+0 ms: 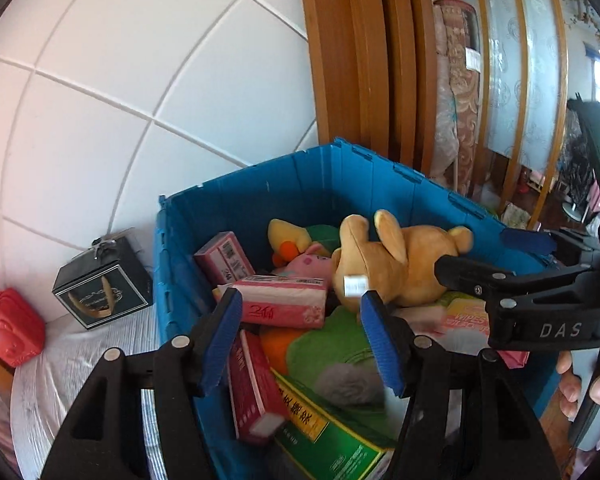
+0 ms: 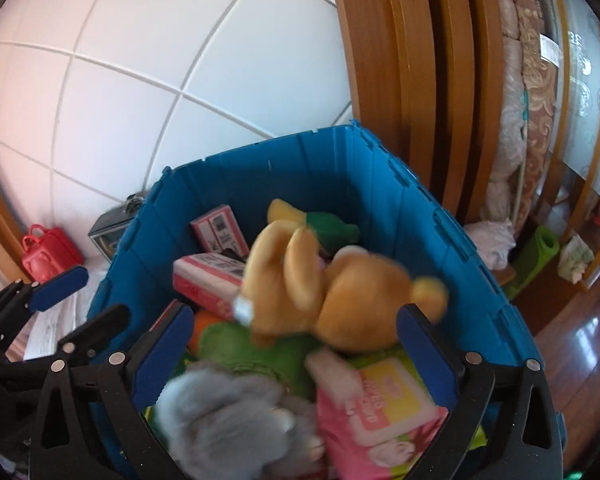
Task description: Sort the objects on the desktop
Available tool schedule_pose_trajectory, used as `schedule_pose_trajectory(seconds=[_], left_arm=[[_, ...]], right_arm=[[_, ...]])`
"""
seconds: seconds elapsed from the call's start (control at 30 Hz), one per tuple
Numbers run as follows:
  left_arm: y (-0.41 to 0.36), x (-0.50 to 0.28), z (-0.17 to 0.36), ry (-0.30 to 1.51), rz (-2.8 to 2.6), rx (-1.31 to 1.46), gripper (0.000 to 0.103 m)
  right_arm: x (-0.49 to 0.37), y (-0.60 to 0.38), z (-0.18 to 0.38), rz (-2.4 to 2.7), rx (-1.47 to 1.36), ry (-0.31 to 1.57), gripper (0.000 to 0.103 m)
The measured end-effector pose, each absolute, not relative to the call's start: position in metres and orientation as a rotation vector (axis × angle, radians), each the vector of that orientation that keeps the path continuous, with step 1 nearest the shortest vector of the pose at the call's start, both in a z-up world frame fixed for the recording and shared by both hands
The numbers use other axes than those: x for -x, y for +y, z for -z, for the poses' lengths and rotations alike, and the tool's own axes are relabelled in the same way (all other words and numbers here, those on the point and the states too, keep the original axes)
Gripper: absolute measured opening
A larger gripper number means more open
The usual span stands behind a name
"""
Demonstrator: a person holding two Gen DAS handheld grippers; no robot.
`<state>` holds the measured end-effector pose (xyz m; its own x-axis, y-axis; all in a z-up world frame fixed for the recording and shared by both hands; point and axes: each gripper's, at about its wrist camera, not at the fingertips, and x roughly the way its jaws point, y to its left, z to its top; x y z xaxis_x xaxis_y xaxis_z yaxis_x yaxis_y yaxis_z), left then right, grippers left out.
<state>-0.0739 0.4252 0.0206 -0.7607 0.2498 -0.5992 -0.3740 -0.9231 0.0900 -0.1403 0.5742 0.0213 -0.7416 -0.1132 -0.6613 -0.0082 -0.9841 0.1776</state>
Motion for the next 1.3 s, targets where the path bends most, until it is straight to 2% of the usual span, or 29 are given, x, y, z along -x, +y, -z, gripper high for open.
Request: schedule_pose_trajectory(seconds=[0.07,0.13,0.2,0.37,0.5,0.73,0.9,1.0,1.3], left_arm=[[0.409,0.065,-0.025,0.249,-2.684,0.830,0.066],[0.391,0.054,-0.030,0.214,-2.726,0.781,0.076],[0.378,0.039,-0.034,0.188,-2.776,0.726,0.081],[0.355,0.014,-0.037,0.116,-2.844,0.677,0.083],[0.349,0.002,-0.032,0.128,-2.883,0.693,0.083],[0.345,-0.010,-0.024,0.121,-2.864,0.758,0.084],[0.342,-0.020,-0.024,0.108,-2.857,0.737,0.084],[0.344,-0.023,-0.025,0.120,-2.862,0.723,0.089],[0.348,-0.028,-0.026,0.145,-2.859,0.699,0.090]], right_arm=[[0.135,0.572,-0.026,2.891,-1.078,-0.224,0.103],[0.126,0.566,-0.032,2.922,-1.031,-0.190,0.103],[0.114,0.558,-0.037,2.969,-0.988,-0.131,0.103],[0.081,0.532,-0.049,3.093,-0.866,0.028,0.103],[0.057,0.514,-0.051,3.170,-0.770,0.102,0.103],[0.042,0.499,-0.047,3.182,-0.772,0.128,0.103],[0.031,0.498,-0.050,3.193,-0.760,0.090,0.103],[0.026,0.498,-0.050,3.208,-0.767,0.099,0.103],[0.025,0.500,-0.048,3.212,-0.799,0.088,0.103]])
